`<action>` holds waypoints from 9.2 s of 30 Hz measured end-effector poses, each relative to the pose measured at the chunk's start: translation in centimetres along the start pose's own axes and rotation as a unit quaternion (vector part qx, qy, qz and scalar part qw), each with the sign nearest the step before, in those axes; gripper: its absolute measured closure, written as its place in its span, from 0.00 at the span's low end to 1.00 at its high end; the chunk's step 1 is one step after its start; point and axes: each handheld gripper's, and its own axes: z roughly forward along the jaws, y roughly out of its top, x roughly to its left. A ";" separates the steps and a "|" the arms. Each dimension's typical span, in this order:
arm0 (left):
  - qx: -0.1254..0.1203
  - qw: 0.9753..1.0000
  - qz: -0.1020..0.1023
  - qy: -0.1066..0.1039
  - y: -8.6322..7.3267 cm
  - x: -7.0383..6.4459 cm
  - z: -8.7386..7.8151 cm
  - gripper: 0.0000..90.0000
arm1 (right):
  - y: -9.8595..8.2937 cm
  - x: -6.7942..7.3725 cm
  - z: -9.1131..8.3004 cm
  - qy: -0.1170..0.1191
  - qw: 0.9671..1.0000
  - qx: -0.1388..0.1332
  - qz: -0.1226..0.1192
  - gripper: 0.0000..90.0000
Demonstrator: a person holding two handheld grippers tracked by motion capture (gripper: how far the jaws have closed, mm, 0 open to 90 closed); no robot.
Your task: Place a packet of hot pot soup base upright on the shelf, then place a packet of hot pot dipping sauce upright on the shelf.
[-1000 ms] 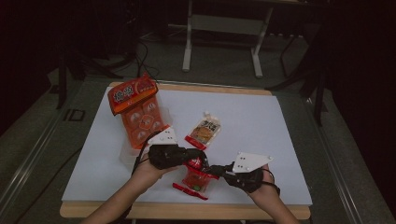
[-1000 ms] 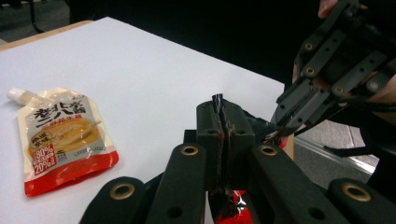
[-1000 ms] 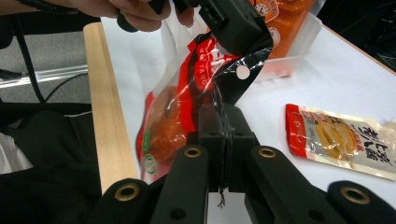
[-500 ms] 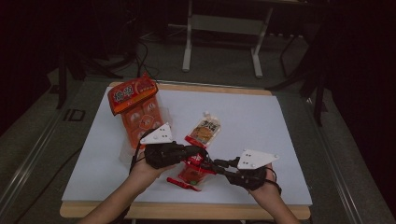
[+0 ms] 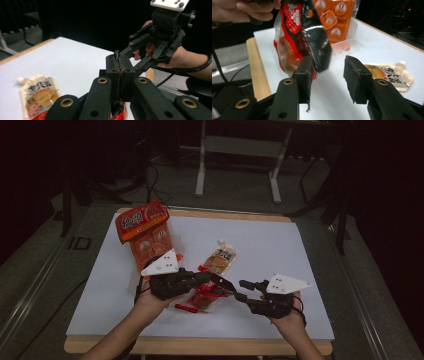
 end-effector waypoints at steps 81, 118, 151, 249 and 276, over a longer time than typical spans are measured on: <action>-0.032 0.993 0.018 0.114 -8.0 9.2 -9.1 0.97 | -2.1 -2.6 -0.4 0.009 0.995 -0.030 0.090 0.16; -0.049 0.987 -0.045 0.146 -9.1 8.2 -12.3 0.35 | -2.1 -2.8 -0.2 0.002 0.997 -0.030 0.076 0.17; -0.033 0.993 -0.002 0.111 -6.0 -0.5 -7.5 0.03 | -0.5 -5.2 0.5 -0.081 0.995 -0.004 0.062 0.15; 0.022 0.994 0.003 0.102 -12.2 -4.8 -5.0 0.03 | -4.9 -16.6 16.8 -0.181 0.957 0.169 0.149 0.96; 0.015 0.995 -0.001 0.099 -12.2 -4.8 -4.9 0.03 | -1.1 -14.8 14.8 -0.155 0.969 0.125 0.143 1.00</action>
